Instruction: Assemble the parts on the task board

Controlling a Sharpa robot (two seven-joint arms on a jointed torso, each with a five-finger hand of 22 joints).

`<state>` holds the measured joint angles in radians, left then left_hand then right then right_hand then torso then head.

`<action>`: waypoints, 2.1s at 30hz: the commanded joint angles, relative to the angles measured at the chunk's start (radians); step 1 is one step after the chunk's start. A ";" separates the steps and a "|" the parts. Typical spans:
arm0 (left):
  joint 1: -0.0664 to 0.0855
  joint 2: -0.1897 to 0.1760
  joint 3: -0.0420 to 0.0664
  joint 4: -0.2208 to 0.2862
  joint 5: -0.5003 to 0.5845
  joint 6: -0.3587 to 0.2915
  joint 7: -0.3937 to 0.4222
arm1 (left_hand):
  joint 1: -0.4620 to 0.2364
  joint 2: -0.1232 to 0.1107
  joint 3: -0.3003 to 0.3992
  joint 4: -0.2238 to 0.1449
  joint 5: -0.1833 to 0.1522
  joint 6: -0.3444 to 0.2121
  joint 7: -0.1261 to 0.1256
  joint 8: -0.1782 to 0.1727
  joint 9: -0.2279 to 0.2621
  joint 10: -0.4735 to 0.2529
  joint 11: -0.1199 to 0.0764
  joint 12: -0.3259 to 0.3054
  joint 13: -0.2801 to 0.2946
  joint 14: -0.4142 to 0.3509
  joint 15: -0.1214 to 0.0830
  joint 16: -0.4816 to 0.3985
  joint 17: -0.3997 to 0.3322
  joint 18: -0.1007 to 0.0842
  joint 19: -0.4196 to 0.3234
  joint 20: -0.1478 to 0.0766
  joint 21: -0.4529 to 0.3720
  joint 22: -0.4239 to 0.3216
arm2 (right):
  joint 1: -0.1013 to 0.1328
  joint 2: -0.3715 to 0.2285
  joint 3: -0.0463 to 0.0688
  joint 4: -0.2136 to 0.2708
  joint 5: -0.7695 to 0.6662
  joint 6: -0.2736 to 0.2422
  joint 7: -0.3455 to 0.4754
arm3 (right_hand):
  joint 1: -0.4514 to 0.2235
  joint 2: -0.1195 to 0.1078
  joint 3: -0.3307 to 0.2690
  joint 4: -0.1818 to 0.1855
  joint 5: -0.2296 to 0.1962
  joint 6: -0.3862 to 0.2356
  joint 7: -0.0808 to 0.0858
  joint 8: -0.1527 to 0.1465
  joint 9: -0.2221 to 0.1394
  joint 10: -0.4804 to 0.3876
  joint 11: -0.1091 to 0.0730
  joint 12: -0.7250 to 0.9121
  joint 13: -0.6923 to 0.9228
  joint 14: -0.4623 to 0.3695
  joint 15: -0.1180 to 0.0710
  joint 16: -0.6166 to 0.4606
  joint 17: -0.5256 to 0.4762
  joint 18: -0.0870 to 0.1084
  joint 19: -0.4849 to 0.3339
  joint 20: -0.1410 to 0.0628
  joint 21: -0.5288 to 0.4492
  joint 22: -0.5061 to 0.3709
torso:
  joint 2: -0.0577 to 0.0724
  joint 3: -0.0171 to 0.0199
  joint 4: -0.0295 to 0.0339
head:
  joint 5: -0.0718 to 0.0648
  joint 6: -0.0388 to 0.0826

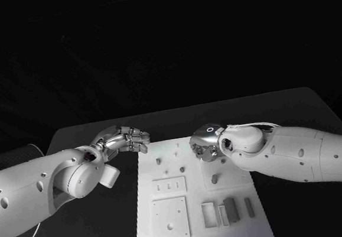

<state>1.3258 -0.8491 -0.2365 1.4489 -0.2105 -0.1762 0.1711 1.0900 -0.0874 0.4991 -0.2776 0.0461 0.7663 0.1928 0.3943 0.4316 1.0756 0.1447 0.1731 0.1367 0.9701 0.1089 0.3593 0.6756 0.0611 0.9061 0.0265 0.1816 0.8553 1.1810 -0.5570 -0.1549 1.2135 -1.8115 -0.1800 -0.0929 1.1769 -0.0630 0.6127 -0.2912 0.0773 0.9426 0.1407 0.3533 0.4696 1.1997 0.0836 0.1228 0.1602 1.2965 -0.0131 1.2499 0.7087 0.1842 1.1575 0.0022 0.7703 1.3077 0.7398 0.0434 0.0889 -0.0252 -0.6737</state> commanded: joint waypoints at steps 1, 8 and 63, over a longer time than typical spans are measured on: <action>0.001 0.001 0.001 0.001 0.000 -0.002 0.006 | -0.008 -0.002 -0.004 0.000 0.003 -0.001 0.005 -0.004 0.000 0.000 0.006 -0.004 -0.001 0.005 0.002 -0.006 0.001 0.002 -0.002 -0.006 -0.006 -0.001 | -0.001 0.002 0.000 0.005 -0.022 -0.017 -0.014 | -0.002 0.006 -0.005 -0.001 0.004 0.006 0.000 0.004 0.001 0.018 0.008 0.003 0.001 0.000 -0.006 0.003 -0.002 0.078 0.003 -0.006 0.006 0.022 | 0.000 -0.0006 -0.0008 | 0.001 0.003; 0.001 0.001 0.001 -0.002 0.000 -0.003 0.006 | -0.008 -0.002 -0.004 0.000 0.003 -0.001 0.005 -0.004 0.000 0.000 0.006 -0.004 -0.001 0.005 0.002 -0.006 0.002 0.002 -0.002 -0.006 -0.006 -0.001 | 0.001 0.021 0.011 -0.002 -0.034 -0.033 -0.027 | -0.002 0.006 -0.005 -0.001 0.004 0.006 0.000 0.004 0.001 0.019 0.008 0.003 0.002 0.000 -0.006 0.004 -0.002 0.078 0.003 -0.006 0.007 0.022 | 0.001 -0.0002 0.0023 | 0.002 0.008; 0.023 0.026 0.001 -0.012 0.001 -0.013 0.008 | -0.009 -0.001 -0.003 -0.001 0.003 -0.001 0.006 -0.008 0.000 0.002 0.006 -0.009 -0.001 0.007 0.001 -0.009 0.006 -0.002 0.001 -0.010 -0.008 -0.001 | 0.014 0.209 0.030 -0.193 -0.060 -0.125 -0.055 | -0.001 -0.020 -0.004 -0.001 0.004 0.001 0.003 -0.006 -0.002 0.014 0.010 -0.010 0.005 -0.003 -0.004 0.007 -0.010 0.078 0.000 -0.008 0.010 0.021 | 0.013 -0.0030 0.0089 | 0.008 0.032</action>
<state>1.3465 -0.8255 -0.2362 1.4342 -0.2103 -0.1864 0.1708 1.0900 -0.0874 0.4991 -0.2776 0.0461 0.7663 0.1928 0.3902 0.4317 1.0756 0.1446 0.1694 0.1368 0.9701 0.1089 0.3555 0.6796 0.0540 0.9097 0.0230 0.1777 0.8555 1.1957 -0.3502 -0.1241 1.0221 -1.8532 -0.3061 -0.1529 1.1779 -0.0727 0.6126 -0.2912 0.0765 0.9441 0.1390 0.3531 0.4685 1.2046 0.0825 0.1189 0.1637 1.2954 -0.0146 1.2539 0.7001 0.1843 1.1557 0.0005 0.7743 1.3077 0.7517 0.0401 0.0990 -0.0196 -0.6397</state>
